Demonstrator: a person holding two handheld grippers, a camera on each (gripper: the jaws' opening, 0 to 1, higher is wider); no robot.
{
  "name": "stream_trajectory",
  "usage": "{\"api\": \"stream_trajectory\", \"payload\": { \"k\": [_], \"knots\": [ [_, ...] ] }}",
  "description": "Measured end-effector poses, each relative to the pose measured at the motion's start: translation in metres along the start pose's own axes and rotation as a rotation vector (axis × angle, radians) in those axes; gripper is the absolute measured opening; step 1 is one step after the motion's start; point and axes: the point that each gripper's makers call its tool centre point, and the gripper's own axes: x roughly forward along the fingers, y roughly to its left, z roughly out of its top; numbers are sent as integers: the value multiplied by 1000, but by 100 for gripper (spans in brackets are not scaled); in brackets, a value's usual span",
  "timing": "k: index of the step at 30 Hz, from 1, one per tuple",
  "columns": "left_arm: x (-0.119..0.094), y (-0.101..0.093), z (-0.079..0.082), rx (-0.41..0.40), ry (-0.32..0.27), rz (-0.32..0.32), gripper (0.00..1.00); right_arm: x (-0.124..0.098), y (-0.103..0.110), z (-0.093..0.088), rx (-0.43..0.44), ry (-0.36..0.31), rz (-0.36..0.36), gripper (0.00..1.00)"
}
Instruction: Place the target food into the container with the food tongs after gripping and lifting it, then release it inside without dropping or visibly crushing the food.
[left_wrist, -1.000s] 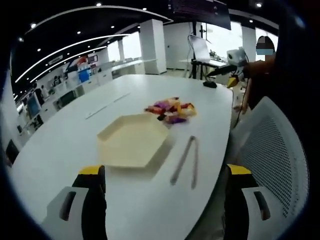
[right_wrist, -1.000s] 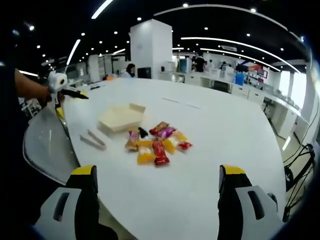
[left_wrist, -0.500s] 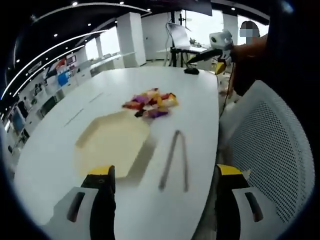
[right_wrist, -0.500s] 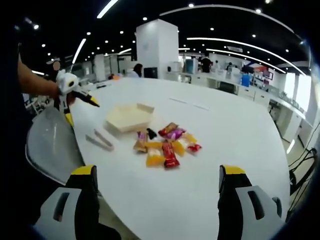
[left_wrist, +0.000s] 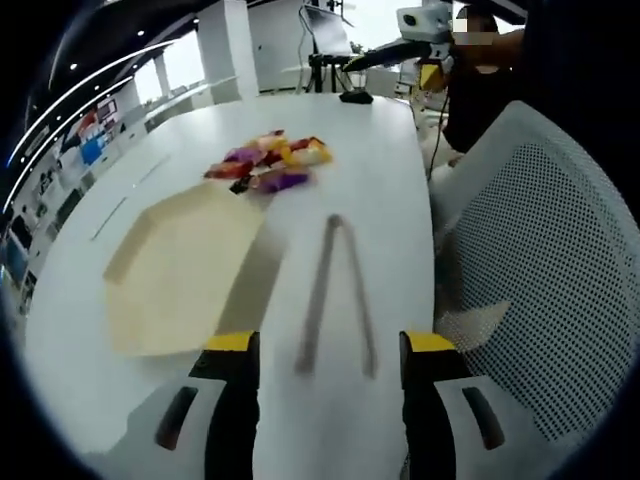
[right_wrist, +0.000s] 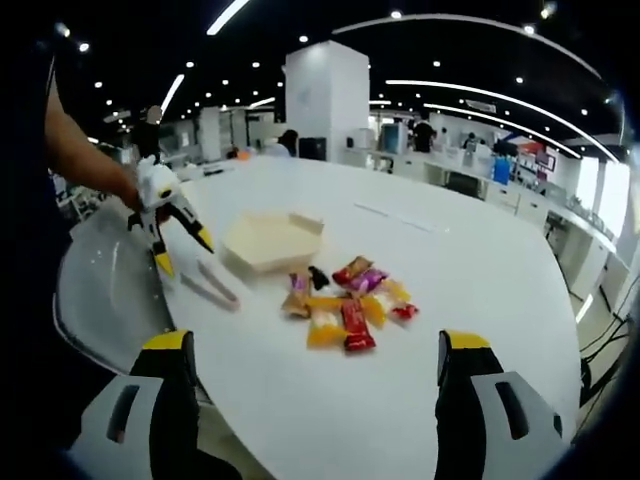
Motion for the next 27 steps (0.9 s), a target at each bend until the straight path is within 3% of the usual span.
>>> {"api": "stream_trajectory", "payload": {
  "k": [3, 5, 10, 12, 13, 21, 27],
  "knots": [
    [5, -1, -1, -40, -1, -2, 53, 2, 1, 2, -5, 29, 0, 97],
    [8, -3, -3, -52, 0, -12, 48, 1, 2, 2, -2, 37, 7, 88],
    [17, -8, -10, -37, 23, -23, 39, 1, 1, 6, 43, 18, 0, 82],
    [18, -2, -5, -1, -8, 4, 36, 0, 0, 4, 55, 25, 1, 76],
    [18, -3, -7, -46, 6, 3, 33, 0, 0, 4, 53, 28, -1, 75],
    [17, -3, -6, -16, -2, -6, 27, -2, -5, 7, 60, 29, -13, 75],
    [19, -2, -4, -9, -4, 5, 17, -1, 0, 4, 60, 37, -3, 75]
  ]
}}
